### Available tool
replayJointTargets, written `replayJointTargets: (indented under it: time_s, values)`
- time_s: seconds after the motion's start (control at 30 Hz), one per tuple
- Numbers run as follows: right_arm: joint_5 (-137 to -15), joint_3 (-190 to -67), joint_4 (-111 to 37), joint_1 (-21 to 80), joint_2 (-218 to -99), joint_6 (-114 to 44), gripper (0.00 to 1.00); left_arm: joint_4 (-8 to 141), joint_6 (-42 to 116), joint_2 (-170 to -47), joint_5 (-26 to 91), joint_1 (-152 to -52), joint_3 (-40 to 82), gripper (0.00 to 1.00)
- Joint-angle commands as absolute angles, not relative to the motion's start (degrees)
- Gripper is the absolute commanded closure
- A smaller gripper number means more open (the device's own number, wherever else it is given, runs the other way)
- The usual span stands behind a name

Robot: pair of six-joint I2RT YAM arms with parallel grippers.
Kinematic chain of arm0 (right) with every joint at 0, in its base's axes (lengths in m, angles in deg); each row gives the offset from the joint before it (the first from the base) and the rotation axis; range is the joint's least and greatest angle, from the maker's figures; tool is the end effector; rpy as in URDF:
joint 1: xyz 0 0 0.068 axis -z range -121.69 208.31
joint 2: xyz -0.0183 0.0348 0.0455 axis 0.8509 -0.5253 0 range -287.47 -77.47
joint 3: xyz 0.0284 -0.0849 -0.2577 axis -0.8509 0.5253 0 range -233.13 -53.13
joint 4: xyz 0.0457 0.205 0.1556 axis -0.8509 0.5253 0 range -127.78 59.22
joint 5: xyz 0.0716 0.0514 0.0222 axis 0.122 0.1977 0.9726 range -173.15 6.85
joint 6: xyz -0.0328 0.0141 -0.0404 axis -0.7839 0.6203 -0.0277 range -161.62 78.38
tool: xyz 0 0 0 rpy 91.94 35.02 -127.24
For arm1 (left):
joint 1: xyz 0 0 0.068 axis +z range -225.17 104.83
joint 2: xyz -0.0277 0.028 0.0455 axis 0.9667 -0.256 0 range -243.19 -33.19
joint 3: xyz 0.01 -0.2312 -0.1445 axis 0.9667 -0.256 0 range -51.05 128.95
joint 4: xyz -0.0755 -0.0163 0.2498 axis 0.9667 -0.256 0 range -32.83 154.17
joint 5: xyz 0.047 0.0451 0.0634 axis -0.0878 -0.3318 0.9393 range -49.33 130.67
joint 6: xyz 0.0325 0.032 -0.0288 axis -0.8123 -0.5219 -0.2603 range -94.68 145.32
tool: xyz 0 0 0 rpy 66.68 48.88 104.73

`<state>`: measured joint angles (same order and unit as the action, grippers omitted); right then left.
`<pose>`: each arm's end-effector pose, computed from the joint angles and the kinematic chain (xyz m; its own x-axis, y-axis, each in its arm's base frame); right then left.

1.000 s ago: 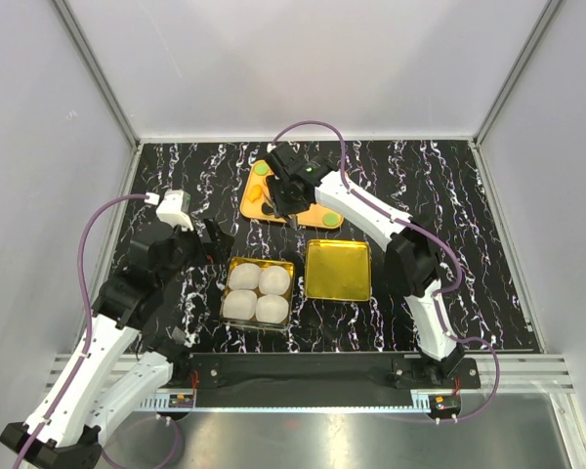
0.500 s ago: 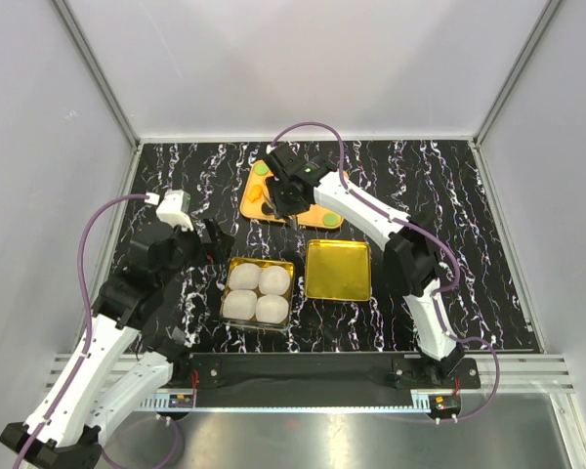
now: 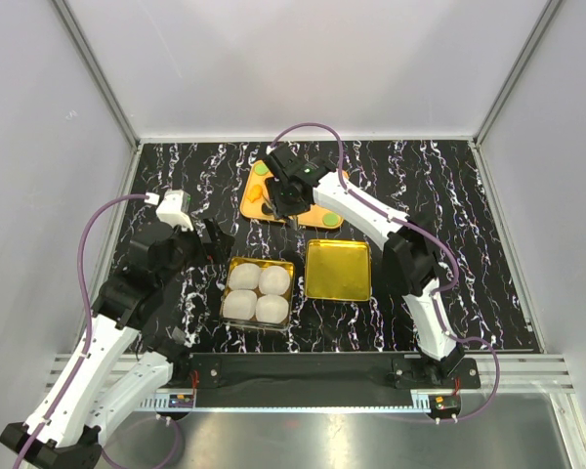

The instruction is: Pack the cookies

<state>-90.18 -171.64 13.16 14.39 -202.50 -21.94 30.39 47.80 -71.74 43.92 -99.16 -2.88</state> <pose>0.3492 0.3301 0.2693 -0.7876 -0.2944 -0.5413 -0.3991 0.9131 0.0840 0.1333 -0.0571 0.3332 -0.4826 -0.2030 -0.8520 0.1885 0.9259 -0.3273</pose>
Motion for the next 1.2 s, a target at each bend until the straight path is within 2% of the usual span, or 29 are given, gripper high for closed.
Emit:
replayJointTargets:
  time_s: [0.0,0.23,0.8,0.93,1.17]
  values:
    - [-90.97,-173.80,13.20,14.45,-202.62,-22.64,0.48,32.35,47.91,-70.90,43.13,-98.90,-2.62,0.01]
    - [-91.67,-173.97,13.73,14.54,-203.06,-22.81,0.46,32.35,47.91,-70.81,43.13,-98.90,-2.62,0.01]
    - [-91.94,-172.30,13.03,16.39,-200.51,-22.02,0.62,32.35,47.91,-70.63,43.22,-98.90,-2.62,0.01]
    - [-92.46,-173.01,14.08,16.48,-200.43,-22.46,0.50,32.35,47.82,-70.55,43.13,-98.90,-2.62,0.01]
    - [-92.38,-169.76,12.85,17.26,-199.28,-21.32,0.50,32.35,47.82,-70.54,43.04,-98.90,-2.62,0.01]
